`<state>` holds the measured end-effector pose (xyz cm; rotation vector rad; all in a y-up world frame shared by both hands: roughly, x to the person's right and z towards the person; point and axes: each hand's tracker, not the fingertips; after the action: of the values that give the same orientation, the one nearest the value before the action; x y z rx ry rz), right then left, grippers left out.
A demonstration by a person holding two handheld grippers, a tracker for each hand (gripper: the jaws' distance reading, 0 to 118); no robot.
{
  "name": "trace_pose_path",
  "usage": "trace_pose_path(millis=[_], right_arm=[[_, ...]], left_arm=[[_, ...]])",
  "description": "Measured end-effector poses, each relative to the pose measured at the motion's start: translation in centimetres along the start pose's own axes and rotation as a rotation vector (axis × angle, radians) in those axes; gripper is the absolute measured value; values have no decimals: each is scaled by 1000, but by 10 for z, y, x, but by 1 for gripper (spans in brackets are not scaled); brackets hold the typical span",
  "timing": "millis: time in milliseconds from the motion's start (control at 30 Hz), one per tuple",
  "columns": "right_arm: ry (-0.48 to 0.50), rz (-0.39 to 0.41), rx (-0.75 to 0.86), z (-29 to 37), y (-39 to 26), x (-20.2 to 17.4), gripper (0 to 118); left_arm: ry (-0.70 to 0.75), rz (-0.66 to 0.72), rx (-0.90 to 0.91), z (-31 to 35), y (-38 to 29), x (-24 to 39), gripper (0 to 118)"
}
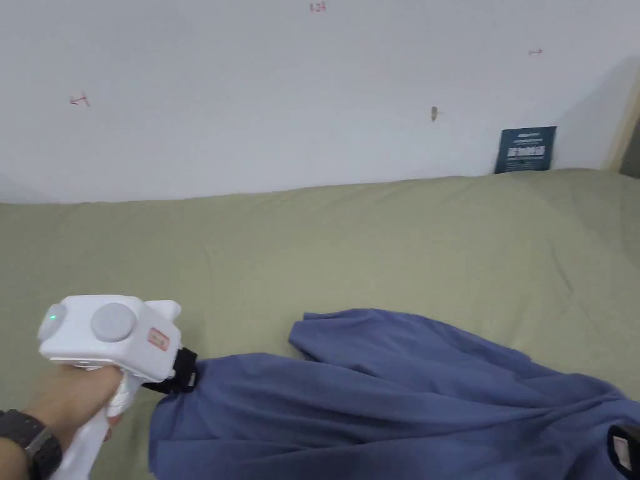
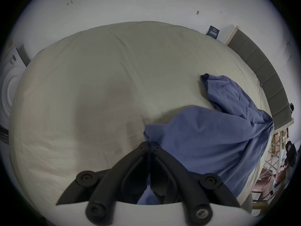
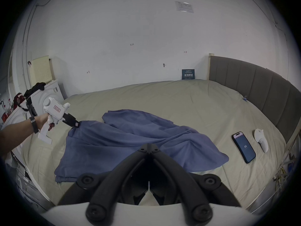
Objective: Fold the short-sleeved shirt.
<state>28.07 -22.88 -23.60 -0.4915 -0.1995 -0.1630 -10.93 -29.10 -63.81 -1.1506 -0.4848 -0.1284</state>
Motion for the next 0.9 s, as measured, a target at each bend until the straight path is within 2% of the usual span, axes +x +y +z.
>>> trace_pose_path(millis=[100, 167, 233, 267, 300, 333, 367, 400, 500, 600, 633, 667, 700, 733, 800, 900], right_arm=[[-53, -38, 4, -1, 13, 26, 1], [-124, -79, -53, -14, 25, 51, 1], [-154, -103, -123, -37, 33, 76, 2], [-152, -132, -160, -50, 37, 88, 10], [-151, -174, -206, -61, 38, 97, 37], [-138, -208, -254, -76, 36, 108, 90], [-79, -255, -335, -93, 30, 117, 113], [-79, -290, -361, -108, 25, 129, 115], [-119, -311, -412, -138, 14, 136, 113], [-151, -391, -431, -150, 6, 130, 112], [-187, -403, -442, -156, 2, 129, 102], [-187, -386, -440, -167, -3, 129, 72], [-183, -362, -434, -167, -4, 126, 24], [-192, -296, -422, -167, -4, 120, 6], [-201, -242, -369, -154, 1, 100, 6], [-155, -153, -298, -145, 17, 83, 6]], left_arm=[[-37, 20, 49, 5, 0, 0, 0], [-55, 37, 52, 8, 5, -5, 0], [-48, 27, 56, 6, 2, -3, 0], [-46, 26, 52, 4, 3, -5, 0], [-49, 26, 49, 3, 4, -7, 0], [-45, 23, 55, 7, -5, 2, 0], [-46, 26, 52, 7, -9, 6, 0], [-48, 27, 49, 7, -10, 5, 0], [-45, 28, 36, 6, -18, 9, 0], [-42, 26, 18, -2, -17, -1, 0], [-39, 28, 20, -6, -15, -7, 0], [-42, 34, 24, -8, -16, -9, 0], [-46, 41, 34, -9, -17, -11, 0], [-57, 59, 51, -13, -16, -17, 0], [-84, 89, 93, -14, -16, -22, 0], [-115, 70, 145, -6, -24, -9, 0]])
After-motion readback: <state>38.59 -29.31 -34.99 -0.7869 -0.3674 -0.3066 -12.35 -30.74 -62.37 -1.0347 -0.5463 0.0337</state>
